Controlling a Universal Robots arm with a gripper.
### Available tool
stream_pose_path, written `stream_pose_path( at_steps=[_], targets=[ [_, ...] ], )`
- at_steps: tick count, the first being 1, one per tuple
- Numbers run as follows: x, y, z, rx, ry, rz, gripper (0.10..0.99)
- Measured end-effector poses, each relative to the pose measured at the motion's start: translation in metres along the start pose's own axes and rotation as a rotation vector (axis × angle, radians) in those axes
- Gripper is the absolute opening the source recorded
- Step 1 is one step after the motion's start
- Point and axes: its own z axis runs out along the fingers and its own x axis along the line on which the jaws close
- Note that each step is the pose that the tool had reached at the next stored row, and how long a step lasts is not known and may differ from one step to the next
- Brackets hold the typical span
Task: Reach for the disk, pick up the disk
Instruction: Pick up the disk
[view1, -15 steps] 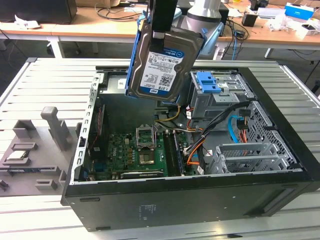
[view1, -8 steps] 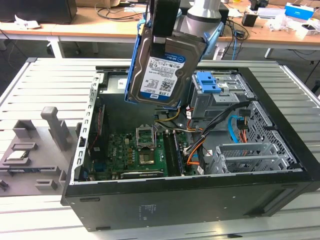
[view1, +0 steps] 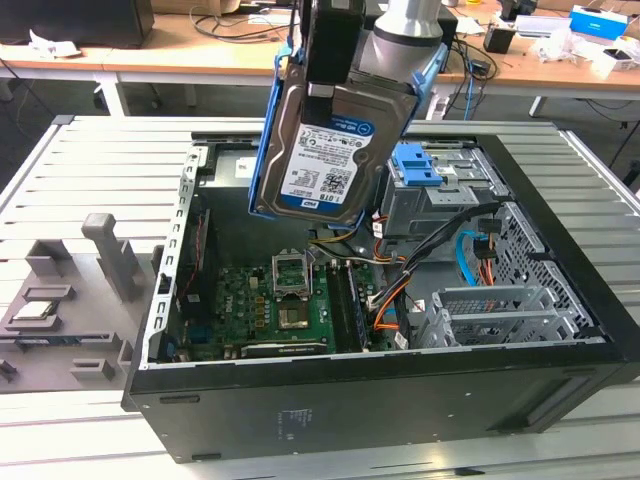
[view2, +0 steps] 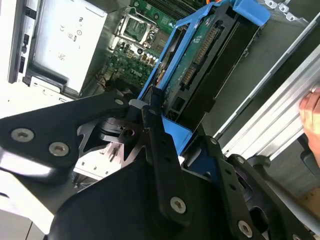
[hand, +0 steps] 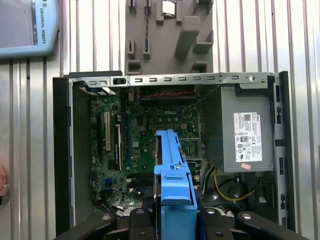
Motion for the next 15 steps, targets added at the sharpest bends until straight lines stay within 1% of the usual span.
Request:
stream_pose_path(
  at_steps=[2,5,9,11,15],
  targets=[
    [0.0032,-0.0001,0.0,0.0,0.0,0.0,0.373],
    [0.0104,-0.0003,0.0,0.0,0.0,0.0,0.373],
    [0.0166,-0.0004,0.0,0.0,0.0001,0.0,0.373],
    [0.0221,-0.0006,0.0001,0.0,0.0,0.0,0.373],
    [0.028,-0.0007,0.0001,0.0,0.0001,0.0,0.373]
  ],
)
